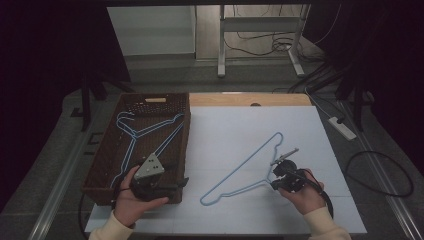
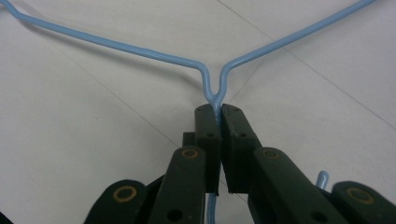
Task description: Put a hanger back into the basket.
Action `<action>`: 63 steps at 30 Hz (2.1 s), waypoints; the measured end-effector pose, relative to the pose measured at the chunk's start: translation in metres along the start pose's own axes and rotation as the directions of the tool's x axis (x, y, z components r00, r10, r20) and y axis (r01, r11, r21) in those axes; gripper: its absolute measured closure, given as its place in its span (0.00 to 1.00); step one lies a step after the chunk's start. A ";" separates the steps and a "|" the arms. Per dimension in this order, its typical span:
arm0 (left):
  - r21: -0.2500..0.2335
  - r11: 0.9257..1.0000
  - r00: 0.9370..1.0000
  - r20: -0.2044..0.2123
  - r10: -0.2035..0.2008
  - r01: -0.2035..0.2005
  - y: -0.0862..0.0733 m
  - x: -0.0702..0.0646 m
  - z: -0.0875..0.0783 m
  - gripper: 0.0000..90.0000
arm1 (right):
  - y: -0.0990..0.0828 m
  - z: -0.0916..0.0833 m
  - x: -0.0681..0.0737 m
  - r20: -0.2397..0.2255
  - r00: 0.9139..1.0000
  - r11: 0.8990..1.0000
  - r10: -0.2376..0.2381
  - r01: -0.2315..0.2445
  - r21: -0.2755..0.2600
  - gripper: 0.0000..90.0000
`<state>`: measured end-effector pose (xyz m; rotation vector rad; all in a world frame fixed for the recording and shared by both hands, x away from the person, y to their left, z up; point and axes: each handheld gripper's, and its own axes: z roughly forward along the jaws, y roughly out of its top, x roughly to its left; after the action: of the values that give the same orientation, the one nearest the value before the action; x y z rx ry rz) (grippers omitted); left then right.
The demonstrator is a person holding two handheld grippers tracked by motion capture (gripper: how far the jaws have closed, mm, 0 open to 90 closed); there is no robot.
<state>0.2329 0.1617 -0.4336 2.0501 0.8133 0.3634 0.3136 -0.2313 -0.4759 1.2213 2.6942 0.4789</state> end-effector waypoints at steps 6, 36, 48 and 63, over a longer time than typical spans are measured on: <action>0.026 0.999 1.000 0.018 0.020 -0.021 0.009 -0.013 0.012 0.39 | 0.005 0.002 0.006 -0.008 1.000 1.000 -0.021 0.021 0.003 0.96; 0.207 0.969 0.982 0.157 0.107 -0.138 0.033 -0.064 0.099 0.36 | 0.011 0.003 0.017 -0.022 0.999 0.999 -0.048 0.049 0.018 0.96; 0.294 0.945 0.980 0.179 0.092 -0.142 0.030 -0.064 0.145 0.37 | 0.014 0.003 0.023 -0.027 0.998 0.998 -0.057 0.058 0.022 0.96; 0.354 0.924 0.975 0.211 0.071 -0.143 0.025 -0.066 0.178 0.70 | 0.019 -0.004 0.031 -0.038 0.997 0.998 -0.066 0.066 0.005 0.96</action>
<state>0.2880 -0.0034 -0.5124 2.4420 0.6874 0.0670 0.3055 -0.1976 -0.4655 1.1319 2.7599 0.4892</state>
